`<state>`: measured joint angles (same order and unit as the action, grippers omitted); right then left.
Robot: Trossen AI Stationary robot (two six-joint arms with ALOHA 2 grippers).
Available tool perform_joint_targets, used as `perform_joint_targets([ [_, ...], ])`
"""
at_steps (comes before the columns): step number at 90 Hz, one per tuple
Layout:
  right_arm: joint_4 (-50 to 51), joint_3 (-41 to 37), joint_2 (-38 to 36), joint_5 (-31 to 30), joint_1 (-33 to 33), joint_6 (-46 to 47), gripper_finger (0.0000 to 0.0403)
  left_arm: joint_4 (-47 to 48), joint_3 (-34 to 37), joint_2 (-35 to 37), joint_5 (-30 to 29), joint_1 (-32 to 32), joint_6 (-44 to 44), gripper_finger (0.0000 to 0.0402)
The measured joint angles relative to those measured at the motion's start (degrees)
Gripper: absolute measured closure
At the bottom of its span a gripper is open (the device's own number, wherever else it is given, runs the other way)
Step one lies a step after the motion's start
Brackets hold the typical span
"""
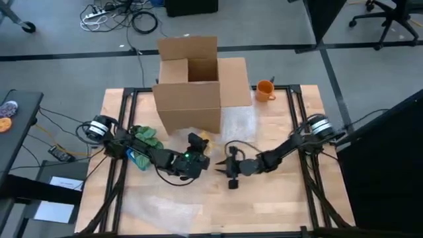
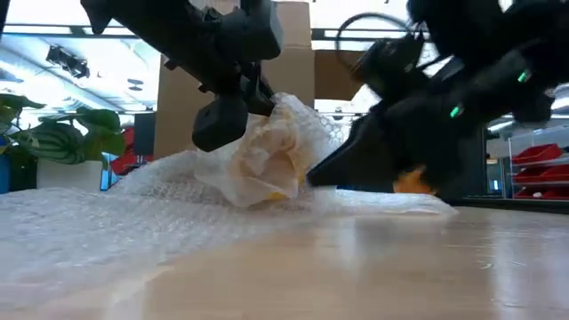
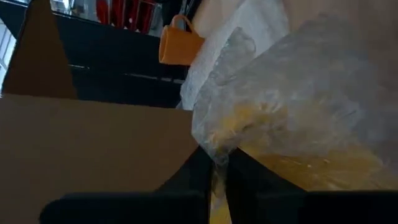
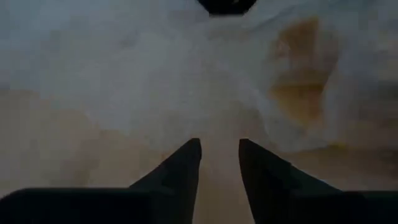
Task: Wrap mug
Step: Wrap the yellow mug with the bubble wrap
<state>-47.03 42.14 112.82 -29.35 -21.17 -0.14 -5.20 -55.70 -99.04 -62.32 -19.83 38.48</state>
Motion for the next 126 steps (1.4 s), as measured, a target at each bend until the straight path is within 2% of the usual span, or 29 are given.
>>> perform_joint_targets([
  [12,1.8,6.4,5.9,-1.9,0.1,2.2,0.0332,0.3,0.0,0.0,0.1,0.3,-0.6,0.0394],
  [29,17.6,11.4,6.3,0.4,0.1,7.1,0.0363,-1.2,0.0,0.0,-1.3,0.3,-3.9,0.0395],
  [45,34.4,12.5,0.7,7.1,-0.3,13.4,0.0398,-1.3,0.0,0.0,-3.1,0.2,-4.9,0.0395],
  [66,55.7,12.1,-10.1,13.8,-1.0,20.9,0.0398,-1.4,0.0,-0.1,-2.1,0.2,-14.4,0.0395],
  [77,59.5,12.1,-14.5,19.1,-1.0,22.6,0.0402,-1.1,0.0,-1.0,-3.4,0.3,-14.9,0.0395],
  [94,55.9,12.1,-15.0,22.2,-1.3,22.4,0.0402,-7.3,0.0,-4.4,-4.1,1.3,-17.7,0.0395],
  [106,56.1,12.1,-15.8,22.0,-1.5,20.9,0.0403,-8.8,0.0,-8.8,-6.0,1.3,-15.6,0.0395],
  [113,57.9,12.1,-18.3,19.5,-2.2,19.6,0.0403,-9.3,-0.3,-10.7,-7.9,1.2,-13.8,0.0394],
  [119,61.1,12.1,-21.0,14.6,-3.0,18.3,0.0403,-9.2,-0.3,-11.8,-10.7,1.2,-13.8,0.0394],
  [126,66.7,12.1,-24.9,4.8,-4.4,16.8,0.0403,-9.1,-0.2,-12.1,-11.6,1.1,-13.6,0.0394],
])
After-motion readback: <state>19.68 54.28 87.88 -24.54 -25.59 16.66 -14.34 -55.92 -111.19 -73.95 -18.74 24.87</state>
